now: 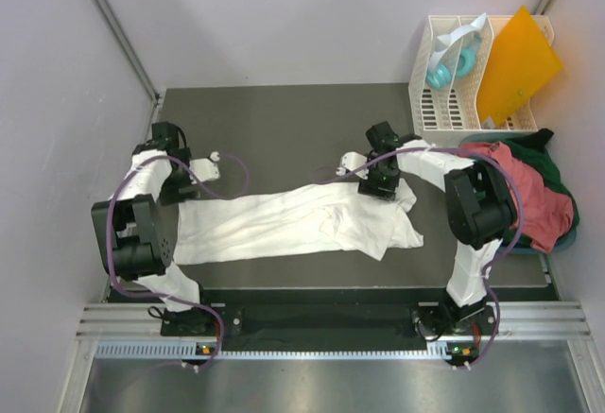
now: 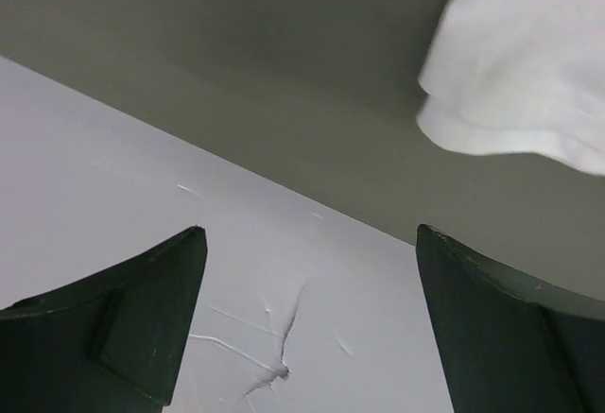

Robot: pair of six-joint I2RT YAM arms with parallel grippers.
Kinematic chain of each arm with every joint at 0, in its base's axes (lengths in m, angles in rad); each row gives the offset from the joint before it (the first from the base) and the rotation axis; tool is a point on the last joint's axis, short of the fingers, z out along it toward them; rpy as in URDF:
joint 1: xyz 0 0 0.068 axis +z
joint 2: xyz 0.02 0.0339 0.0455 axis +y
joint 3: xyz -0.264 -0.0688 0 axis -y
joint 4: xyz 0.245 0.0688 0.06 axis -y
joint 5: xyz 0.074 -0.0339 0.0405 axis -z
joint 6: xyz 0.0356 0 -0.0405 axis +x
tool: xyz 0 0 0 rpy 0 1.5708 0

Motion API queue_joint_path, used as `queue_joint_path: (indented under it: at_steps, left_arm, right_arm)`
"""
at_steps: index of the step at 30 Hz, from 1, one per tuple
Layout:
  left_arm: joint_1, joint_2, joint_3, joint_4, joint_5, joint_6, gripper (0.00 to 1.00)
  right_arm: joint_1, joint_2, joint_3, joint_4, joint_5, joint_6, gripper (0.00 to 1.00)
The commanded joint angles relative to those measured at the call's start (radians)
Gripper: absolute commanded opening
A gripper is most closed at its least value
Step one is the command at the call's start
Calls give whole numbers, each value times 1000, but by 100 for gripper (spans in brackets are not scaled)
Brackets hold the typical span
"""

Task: Fold and stack the t-shirts
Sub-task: Fold the other side of the tshirt into a rectangle

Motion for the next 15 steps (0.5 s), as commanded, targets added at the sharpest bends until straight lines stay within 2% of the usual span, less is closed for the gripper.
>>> queue_joint_path:
  at_steps: [1,5,9,10,12,13,14,15]
  left_arm:
    - [-11,14,40,28,84,-109,96]
    - [-43,7,17,43,99,-131,95]
    - [-61,-6,46,-28,158,-143,86]
    - [-63,-9,51,-37,190,-146,79]
    - [-69,-10,60,-60,228,-154,70]
    - [-71,-7,65,-81,243,-152,48]
    - [-75,-3,77,-97,257,-157,23]
    - [-81,-1,80,-110,277,-169,2]
  right_arm:
    - [-5,-28,62,81,3,90,71]
    - [-5,-22,96,136,-28,179,75]
    - [-16,-31,136,172,-41,253,75]
    - [-26,-29,145,176,-41,268,73]
    - [-36,-22,180,182,-44,313,56]
    - [-46,-16,191,179,-49,327,48]
    - [-49,-8,203,161,-57,333,35]
    - [-54,10,226,149,-63,343,28]
